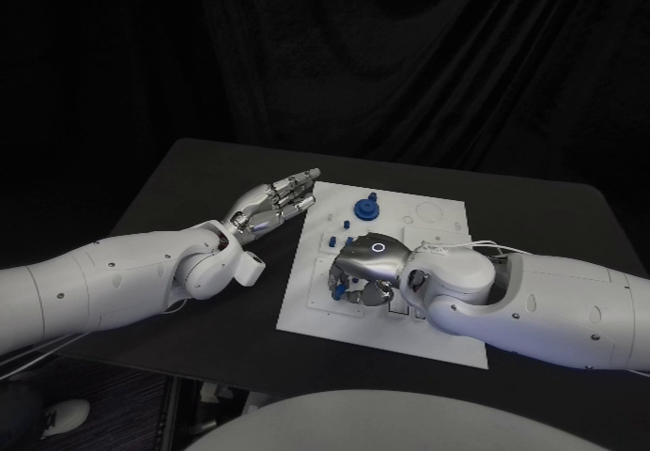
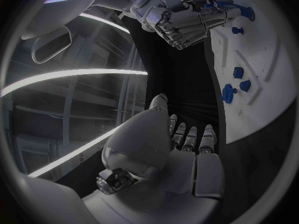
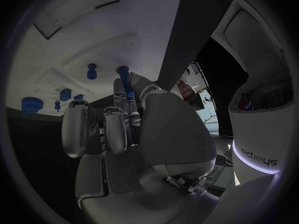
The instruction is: Assemble the parts on the task board
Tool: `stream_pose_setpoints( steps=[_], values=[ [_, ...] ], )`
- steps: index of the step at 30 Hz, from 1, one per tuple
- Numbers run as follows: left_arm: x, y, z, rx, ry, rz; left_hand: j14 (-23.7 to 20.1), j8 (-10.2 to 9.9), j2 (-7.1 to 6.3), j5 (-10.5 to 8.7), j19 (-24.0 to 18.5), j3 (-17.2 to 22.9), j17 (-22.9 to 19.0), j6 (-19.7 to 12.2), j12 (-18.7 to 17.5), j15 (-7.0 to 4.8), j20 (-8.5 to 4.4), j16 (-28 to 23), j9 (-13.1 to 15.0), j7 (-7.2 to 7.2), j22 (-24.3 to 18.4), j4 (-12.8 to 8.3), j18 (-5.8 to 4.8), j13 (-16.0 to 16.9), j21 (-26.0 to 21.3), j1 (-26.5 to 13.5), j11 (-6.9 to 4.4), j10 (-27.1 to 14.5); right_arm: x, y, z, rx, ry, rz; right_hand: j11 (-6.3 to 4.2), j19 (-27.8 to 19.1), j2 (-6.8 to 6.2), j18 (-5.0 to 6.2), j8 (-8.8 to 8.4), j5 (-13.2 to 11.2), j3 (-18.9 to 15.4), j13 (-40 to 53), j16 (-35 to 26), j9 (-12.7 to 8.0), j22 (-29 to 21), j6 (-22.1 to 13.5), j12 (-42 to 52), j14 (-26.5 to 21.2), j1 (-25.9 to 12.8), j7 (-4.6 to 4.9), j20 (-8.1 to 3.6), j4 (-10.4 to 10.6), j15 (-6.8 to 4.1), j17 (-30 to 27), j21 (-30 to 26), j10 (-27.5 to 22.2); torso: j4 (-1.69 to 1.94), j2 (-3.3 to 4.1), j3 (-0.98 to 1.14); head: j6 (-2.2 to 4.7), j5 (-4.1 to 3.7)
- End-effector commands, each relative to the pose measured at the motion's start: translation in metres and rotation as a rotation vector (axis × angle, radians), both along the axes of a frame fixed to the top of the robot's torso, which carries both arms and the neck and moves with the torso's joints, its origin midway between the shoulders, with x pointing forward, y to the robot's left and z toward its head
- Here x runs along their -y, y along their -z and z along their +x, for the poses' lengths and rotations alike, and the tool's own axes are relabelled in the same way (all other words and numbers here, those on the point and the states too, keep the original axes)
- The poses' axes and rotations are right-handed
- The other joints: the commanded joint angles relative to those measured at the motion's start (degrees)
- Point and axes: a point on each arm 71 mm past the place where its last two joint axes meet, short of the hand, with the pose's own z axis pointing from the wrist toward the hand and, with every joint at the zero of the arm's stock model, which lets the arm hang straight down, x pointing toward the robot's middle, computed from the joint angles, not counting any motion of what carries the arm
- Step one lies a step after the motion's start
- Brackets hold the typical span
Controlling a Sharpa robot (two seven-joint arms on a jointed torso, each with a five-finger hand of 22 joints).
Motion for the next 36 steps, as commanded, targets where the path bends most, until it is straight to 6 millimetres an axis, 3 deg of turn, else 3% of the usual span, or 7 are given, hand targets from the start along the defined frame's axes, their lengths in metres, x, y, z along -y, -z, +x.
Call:
stream_pose_setpoints(
  steps=[1,26,29,31,33,35,36],
  values=[
    [0.0019,-0.0052,-0.0008,0.05,0.014,-0.055,-0.02,0.19,0.1,0.24,-0.03,0.45,-0.09,-0.11,0.2,0.3,0.42,-0.21,0.03,0.21,0.09,0.0,0.46,0.02,-0.11,0.72,0.39,0.16,0.0011,0.0055,-0.0008,-0.011,0.008,-0.039,-0.14,0.15,0.26,-0.53,1.31,-0.2,0.12,-0.06,0.05,5.64,11.05,0.21,-0.21,1.79,-0.37,0.01,0.02,0.18,-0.05,0.93,0.0,-0.33,-0.04,0.01,0.0,0.0,0.09],
    [0.0032,-0.0045,0.0,0.047,0.019,-0.056,-0.02,0.18,0.18,0.27,-0.03,0.6,-0.09,-0.17,0.15,0.46,0.51,-0.21,0.02,0.28,0.09,-0.1,0.45,0.01,-0.11,0.87,0.37,0.11,-0.0015,0.015,-0.0015,-0.009,0.003,-0.036,0.55,-0.54,0.15,-0.25,-0.76,-0.23,0.55,0.17,-0.51,5.65,10.65,-3.05,-1.15,1.41,-0.59,0.77,0.46,-0.15,0.51,0.12,-1.33,-1.82,0.01,0.01,0.07,0.0,0.17],
    [0.0034,-0.0044,0.0003,0.046,0.02,-0.056,-0.02,0.18,0.18,0.27,-0.03,0.6,-0.09,-0.17,0.15,0.46,0.51,-0.21,0.02,0.28,0.09,-0.1,0.45,0.01,-0.11,0.87,0.37,0.11,-0.0013,0.0151,-0.0021,-0.01,0.004,-0.037,0.99,-0.81,-0.19,-0.17,-2.91,-0.31,0.81,0.28,-0.71,5.0,10.53,-6.62,-1.61,1.21,-1.01,0.95,0.77,-0.06,0.91,-0.15,-1.78,-3.22,-0.05,-0.01,0.08,0.0,0.22],
    [0.0033,-0.0043,0.0005,0.046,0.02,-0.056,-0.02,0.18,0.18,0.27,-0.03,0.6,-0.09,-0.17,0.15,0.46,0.51,-0.21,0.02,0.28,0.09,-0.1,0.45,0.01,-0.11,0.87,0.37,0.11,-0.0008,0.0152,-0.0025,-0.012,0.005,-0.039,2.34,-1.58,-1.03,0.03,-6.52,-1.84,0.82,-0.05,-1.32,3.36,10.12,-12.92,-3.0,0.66,-2.23,-0.32,1.52,0.61,2.13,-1.08,-3.16,-6.88,-0.05,-0.02,0.06,0.0,0.19],
    [0.0032,-0.0042,0.0007,0.047,0.019,-0.055,-0.02,0.18,0.18,0.27,-0.03,0.6,-0.09,-0.17,0.15,0.46,0.51,-0.21,0.02,0.28,0.09,-0.1,0.45,0.01,-0.11,0.87,0.37,0.11,-0.0001,0.0149,-0.0029,-0.011,0.006,-0.037,3.9,-2.83,-2.04,0.37,-6.92,-3.91,-0.3,-0.51,-2.18,1.33,9.5,-20.18,-4.69,-0.26,-3.43,-1.82,2.58,1.11,3.35,-2.48,-5.31,-11.93,-0.05,-0.01,0.05,0.0,0.16],
    [0.0031,-0.0041,0.0009,0.046,0.019,-0.055,-0.02,0.18,0.21,0.26,-0.03,0.65,-0.09,-0.18,0.08,0.51,0.55,-0.21,0.02,0.33,0.07,-0.14,0.45,0.0,-0.11,0.93,0.35,0.07,0.0007,0.0142,-0.0034,-0.009,0.006,-0.031,4.27,-3.49,-1.88,0.7,-6.51,-4.86,-1.43,-0.12,-2.4,0.25,9.25,-22.49,-4.32,-0.81,-3.56,-2.27,3.19,1.22,3.82,-2.93,-6.29,-14.37,-0.06,0.01,0.06,0.0,0.15],
    [0.003,-0.0041,0.001,0.046,0.019,-0.055,-0.02,0.18,0.21,0.26,-0.03,0.65,-0.09,-0.18,0.08,0.51,0.55,-0.21,0.02,0.33,0.07,-0.14,0.45,0.0,-0.11,0.93,0.35,0.07,0.001,0.0137,-0.0038,-0.007,0.006,-0.027,4.64,-4.23,-2.29,0.97,-7.18,-6.54,-2.94,-0.26,-2.84,-1.95,8.91,-28.85,-4.96,-1.37,-4.31,-2.96,3.53,1.88,3.8,-3.7,-7.55,-17.73,-0.07,0.0,0.06,0.0,0.11]
  ],
)
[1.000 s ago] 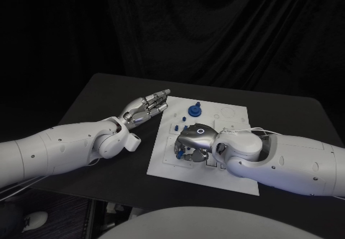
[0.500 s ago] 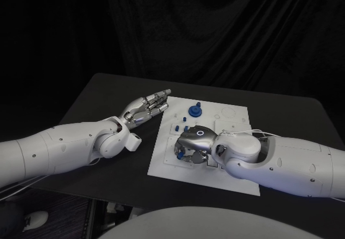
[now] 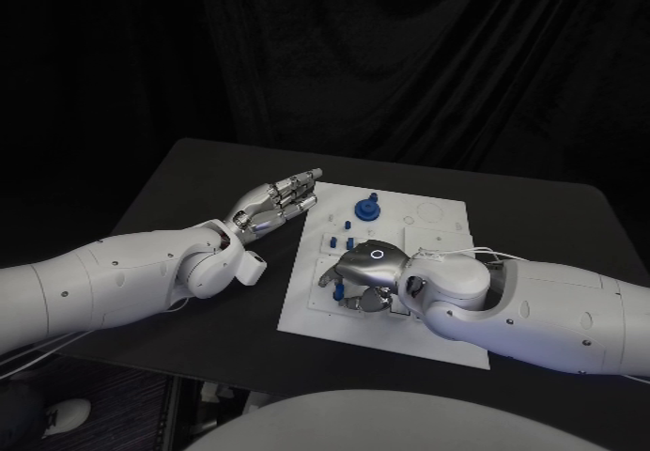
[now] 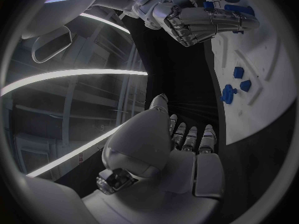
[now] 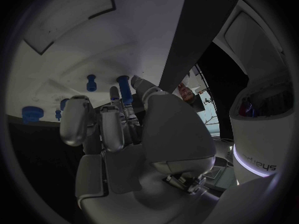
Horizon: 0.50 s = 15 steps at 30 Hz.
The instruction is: Assemble the parts on the task board
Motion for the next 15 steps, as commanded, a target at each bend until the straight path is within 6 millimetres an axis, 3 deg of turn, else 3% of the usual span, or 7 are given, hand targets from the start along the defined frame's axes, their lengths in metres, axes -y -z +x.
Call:
stream_pose_setpoints(
  steps=[1,5,8,10,12,15],
  values=[
    [0.002,-0.005,-0.001,0.048,0.012,-0.053,-0.02,0.18,-0.01,0.26,-0.03,0.34,-0.06,-0.18,0.08,0.51,0.55,-0.21,0.04,0.33,0.07,-0.14,0.44,0.0,-0.11,0.71,0.35,0.06,0.001,-0.001,-0.002,0.011,0.005,0.004,0.69,-1.42,-0.26,1.12,-0.4,-2.47,-2.9,0.32,-0.77,-3.07,8.75,-7.93,0.07,-0.96,-1.11,-1.04,0.53,1.1,0.36,-1.26,-2.04,-5.25,-0.05,0.02,-0.01,0.0,-0.11],
    [0.001,-0.005,0.0,0.049,0.011,-0.053,-0.02,0.18,-0.01,0.26,-0.03,0.34,-0.06,-0.18,0.08,0.51,0.55,-0.21,0.04,0.33,0.07,-0.14,0.44,0.0,-0.11,0.71,0.35,0.06,0.005,-0.006,-0.004,0.026,0.005,0.042,1.06,-2.58,-0.86,1.52,-0.45,-4.28,-5.68,0.69,-1.56,-4.5,8.24,-10.44,1.02,-2.02,-0.82,-1.48,0.48,3.53,0.1,-2.6,-4.0,-8.95,-0.02,0.03,-0.01,0.0,-0.28],
    [0.001,-0.005,0.0,0.05,0.01,-0.052,-0.02,0.17,-0.02,0.23,-0.03,0.35,-0.06,-0.27,0.04,0.52,0.56,-0.21,0.03,0.35,0.05,-0.16,0.44,-0.01,-0.12,0.73,0.34,0.04,0.01,-0.018,-0.004,0.06,0.009,0.105,1.27,-3.19,-2.8,1.72,-0.39,-5.07,-8.4,1.61,-1.83,-6.08,8.02,-12.12,4.33,-2.68,2.56,-1.67,0.38,9.67,0.16,-3.28,-5.31,-12.84,-0.12,0.04,0.02,0.0,-0.38],
    [0.001,-0.005,0.0,0.051,0.008,-0.051,-0.02,0.18,-0.02,0.23,-0.04,0.36,-0.06,-0.23,0.04,0.52,0.56,-0.21,0.03,0.36,0.03,-0.16,0.44,-0.01,-0.12,0.73,0.33,0.03,0.016,-0.031,-0.002,0.081,0.018,0.153,1.3,-3.15,-2.89,1.71,-0.36,-5.06,-8.69,1.78,-1.85,-6.33,8.04,-12.11,5.14,-2.75,3.29,-1.79,0.38,11.31,0.01,-3.39,-5.36,-13.68,-0.15,0.05,0.04,0.0,-0.5],
    [0.001,-0.005,0.0,0.053,0.006,-0.051,-0.02,0.18,-0.02,0.24,-0.04,0.36,-0.06,-0.22,0.05,0.45,0.55,-0.21,0.04,0.37,0.01,-0.15,0.44,0.0,-0.13,0.72,0.35,0.03,0.023,-0.042,0.001,0.094,0.032,0.191,1.25,-3.27,-2.6,1.75,-0.21,-4.59,-8.54,1.92,-1.89,-6.35,7.98,-11.55,5.76,-2.81,4.07,-1.67,0.35,11.71,-0.02,-3.48,-5.63,-13.97,-0.15,0.07,0.05,0.0,-0.61],
    [0.0,-0.005,0.0,0.054,0.004,-0.05,-0.02,0.18,-0.02,0.28,-0.04,0.38,-0.06,-0.25,0.07,0.3,0.51,-0.21,0.03,0.39,0.01,-0.13,0.46,0.0,-0.13,0.7,0.37,0.02,0.038,-0.063,0.007,0.113,0.064,0.245,1.12,-2.89,-1.07,1.63,0.63,-2.32,-7.72,2.49,-1.47,-6.05,8.17,-8.24,8.06,-2.5,6.2,-0.4,0.36,10.87,0.04,-2.95,-5.13,-13.91,-0.16,0.02,0.03,0.0,-0.9]
  ],
)
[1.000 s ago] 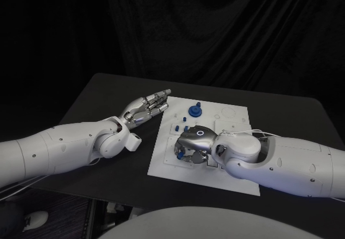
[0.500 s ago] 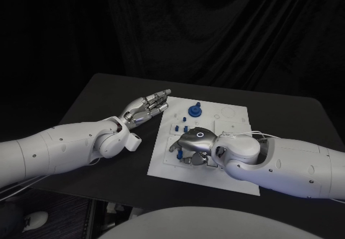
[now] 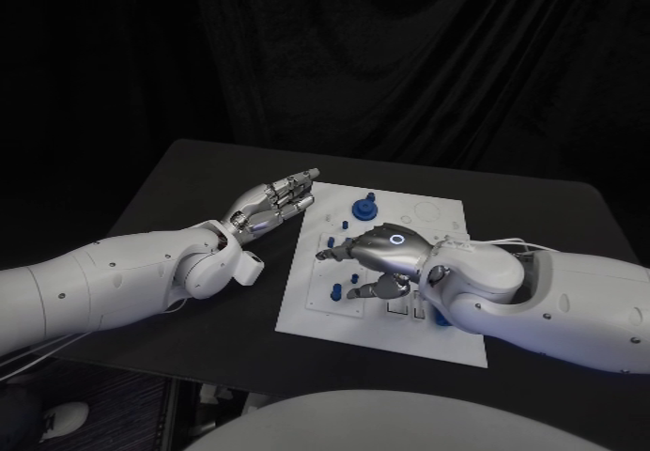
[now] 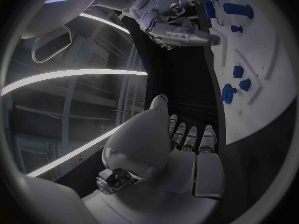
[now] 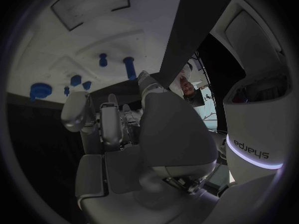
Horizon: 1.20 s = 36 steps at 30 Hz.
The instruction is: Assemble the parts on the task board
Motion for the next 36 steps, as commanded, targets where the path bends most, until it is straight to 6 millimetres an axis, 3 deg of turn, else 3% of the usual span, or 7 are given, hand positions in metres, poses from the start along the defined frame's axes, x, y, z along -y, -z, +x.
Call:
stream_pose_setpoints(
  steps=[1,8,10,16,20,25,36],
  values=[
    [0.001,-0.005,-0.001,0.054,0.006,-0.052,-0.02,0.18,-0.02,0.28,0.11,0.21,-0.09,-0.04,0.07,0.3,0.35,-0.21,0.04,0.18,0.01,0.04,0.45,0.0,-0.13,0.7,0.37,0.02,0.014,-0.028,0.006,0.031,0.041,0.152,-0.33,0.39,1.16,0.58,0.8,2.01,0.74,0.61,0.26,0.21,8.32,2.57,2.26,0.08,1.68,1.3,0.11,-1.21,0.13,0.69,0.8,0.34,-0.04,-0.02,0.0,0.0,-0.29],
    [-0.001,-0.005,-0.001,0.056,-0.002,-0.049,-0.02,0.19,0.01,0.39,0.11,0.24,-0.09,-0.02,0.07,0.17,0.31,-0.21,0.04,0.2,0.02,0.08,0.47,0.0,-0.13,0.68,0.38,0.01,0.06,-0.066,0.016,0.003,0.136,0.232,-1.2,1.25,3.4,0.29,3.31,8.81,3.58,2.97,0.84,1.32,8.8,11.61,9.5,0.51,5.6,4.63,0.22,-6.05,0.19,1.38,2.44,5.58,-0.05,-0.04,0.0,0.0,-1.59],
    [-0.002,-0.005,-0.001,0.057,-0.004,-0.048,-0.02,0.19,0.03,0.5,0.12,0.26,-0.09,-0.03,0.12,0.1,0.29,-0.21,0.04,0.22,0.03,0.1,0.48,0.01,-0.12,0.66,0.38,0.03,0.077,-0.072,0.017,-0.009,0.183,0.235,-3.18,1.42,3.46,0.3,4.78,8.58,4.95,6.24,0.79,2.0,8.86,15.04,16.19,0.61,5.41,5.71,-0.81,-7.27,-1.37,1.26,2.9,11.1,-0.07,-0.02,-0.02,0.0,-2.04],
    [-0.003,-0.006,-0.002,0.06,-0.008,-0.047,-0.02,0.2,0.07,0.62,0.12,0.29,-0.09,0.02,0.16,0.06,0.27,-0.21,0.05,0.23,0.04,0.13,0.49,0.02,-0.12,0.66,0.36,0.04,0.114,-0.068,0.022,-0.053,0.325,0.148,-6.06,-0.22,3.05,1.07,4.98,4.95,4.46,25.93,-2.22,3.39,7.51,19.1,42.16,-0.36,-2.28,4.42,-3.1,-3.93,-3.31,-2.36,-1.67,7.77,-0.05,-0.04,-0.17,0.0,-3.54],
    [-0.004,-0.006,-0.002,0.061,-0.009,-0.047,-0.02,0.21,0.09,0.67,0.12,0.31,-0.09,0.11,0.22,0.02,0.25,-0.21,0.06,0.23,0.03,0.14,0.5,0.03,-0.12,0.65,0.36,0.07,0.131,-0.058,0.021,-0.073,0.416,0.064,-6.38,0.54,3.55,0.96,5.5,2.58,2.5,51.03,-2.08,4.57,7.7,20.59,60.22,0.32,-5.73,4.42,-3.4,-2.21,-3.68,-1.8,-1.54,24.83,-0.16,0.09,-0.27,0.0,-4.29],
    [-0.004,-0.006,-0.002,0.061,-0.008,-0.048,-0.02,0.22,0.14,0.76,0.12,0.34,-0.09,0.1,0.24,-0.05,0.22,-0.21,0.06,0.27,0.02,0.18,0.51,0.04,-0.12,0.65,0.33,0.08,0.142,-0.046,0.018,-0.103,0.505,-0.013,-7.41,6.68,4.77,-1.41,11.9,2.51,-1.29,78.86,5.58,9.56,11.1,25.68,74.27,6.0,-12.53,2.32,-4.46,0.42,-4.94,10.44,10.34,49.01,-0.24,0.18,-0.2,0.0,-5.32],
    [-0.003,-0.007,-0.001,0.074,-0.016,-0.048,-0.02,0.28,0.19,0.92,0.11,0.56,-0.09,0.54,0.37,-1.2,-0.14,-0.21,0.11,0.58,-0.08,0.42,0.6,0.05,-0.14,0.74,0.09,0.13,0.158,-0.021,0.008,-0.19,0.605,-0.149,-8.9,11.19,7.3,-3.72,21.47,2.92,-3.42,79.94,9.65,21.21,14.07,23.5,74.64,8.26,-18.49,0.72,-6.01,0.92,-6.4,17.74,21.52,49.89,-0.06,0.12,0.01,0.0,-4.96]
  ],
)
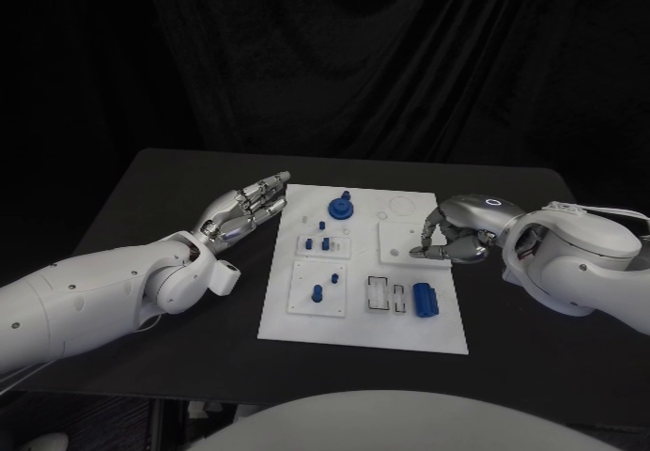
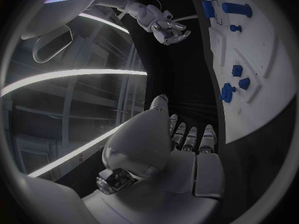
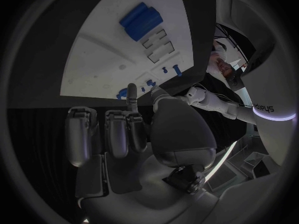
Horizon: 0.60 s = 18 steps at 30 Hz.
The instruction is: Assemble the parts on the task board
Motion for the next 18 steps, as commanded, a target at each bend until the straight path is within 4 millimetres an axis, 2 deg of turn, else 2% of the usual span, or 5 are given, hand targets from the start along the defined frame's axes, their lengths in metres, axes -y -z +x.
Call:
stream_pose_setpoints(
  steps=[1,7,13,16,18],
  values=[
    [0.001,-0.006,0.0,0.073,-0.006,-0.052,-0.02,0.28,-0.04,0.3,0.08,0.25,-0.05,0.19,0.36,-0.37,-0.11,-0.21,0.07,0.24,-0.08,0.1,0.6,0.05,-0.14,0.51,0.1,0.13,0.008,0.011,-0.004,-0.069,0.066,-0.091,-0.6,4.69,0.04,-0.99,1.36,0.59,-0.16,15.05,0.5,2.08,14.08,-0.91,0.14,5.26,-0.41,-0.08,-0.5,-0.27,-0.61,11.54,1.89,5.96,0.16,-0.03,0.08,0.0,0.26],
    [0.001,-0.006,0.0,0.073,-0.005,-0.053,-0.02,0.27,-0.04,0.3,0.08,0.27,-0.05,0.14,0.37,-0.42,-0.14,-0.21,0.06,0.25,-0.08,0.11,0.61,0.05,-0.14,0.53,0.11,0.13,0.012,0.02,-0.012,-0.119,0.096,-0.109,-0.6,5.35,-0.18,-1.38,2.45,0.23,-0.01,15.05,1.38,4.24,14.59,-1.96,0.14,5.63,0.29,-0.1,-0.58,-1.02,-0.64,13.2,3.57,5.96,0.25,-0.19,-0.04,0.0,-0.17],
    [0.0,-0.006,0.0,0.073,-0.006,-0.052,-0.02,0.27,-0.03,0.31,0.08,0.28,-0.05,0.1,0.33,-0.42,-0.14,-0.21,0.06,0.25,-0.08,0.11,0.61,0.04,-0.14,0.54,0.11,0.11,0.016,0.027,-0.027,-0.143,0.124,-0.114,-0.62,5.54,-0.1,-1.5,3.34,-0.1,-0.36,15.05,1.53,5.83,14.75,-2.06,0.14,5.68,-0.88,-0.17,-0.61,-0.34,-0.73,13.44,4.07,5.96,0.1,-0.21,-0.01,0.0,-0.3],
    [-0.001,-0.006,0.0,0.071,-0.006,-0.052,-0.02,0.26,0.01,0.35,0.07,0.33,-0.05,0.06,0.35,-0.37,-0.16,-0.21,0.05,0.24,-0.11,0.1,0.62,0.04,-0.15,0.58,0.13,0.12,0.017,0.029,-0.033,-0.149,0.133,-0.124,-0.86,5.56,-0.09,-1.51,4.01,-0.73,-0.78,15.05,1.41,6.96,14.76,-1.71,0.14,5.62,-2.33,-0.46,-0.73,0.2,-0.9,13.17,4.13,5.96,0.29,-0.23,-0.06,0.0,-0.67],
    [-0.001,-0.005,0.0,0.07,-0.005,-0.052,-0.02,0.26,0.01,0.35,0.07,0.33,-0.05,0.06,0.35,-0.37,-0.16,-0.21,0.05,0.24,-0.11,0.1,0.62,0.04,-0.15,0.58,0.13,0.12,0.018,0.031,-0.036,-0.154,0.137,-0.128,-0.99,5.55,0.03,-1.51,4.26,-1.14,-0.89,15.05,1.35,7.5,14.76,-1.56,0.14,5.59,-3.05,-0.61,-0.82,0.31,-1.02,13.02,4.13,5.96,0.24,-0.19,-0.07,0.0,-0.79]
  ],
)
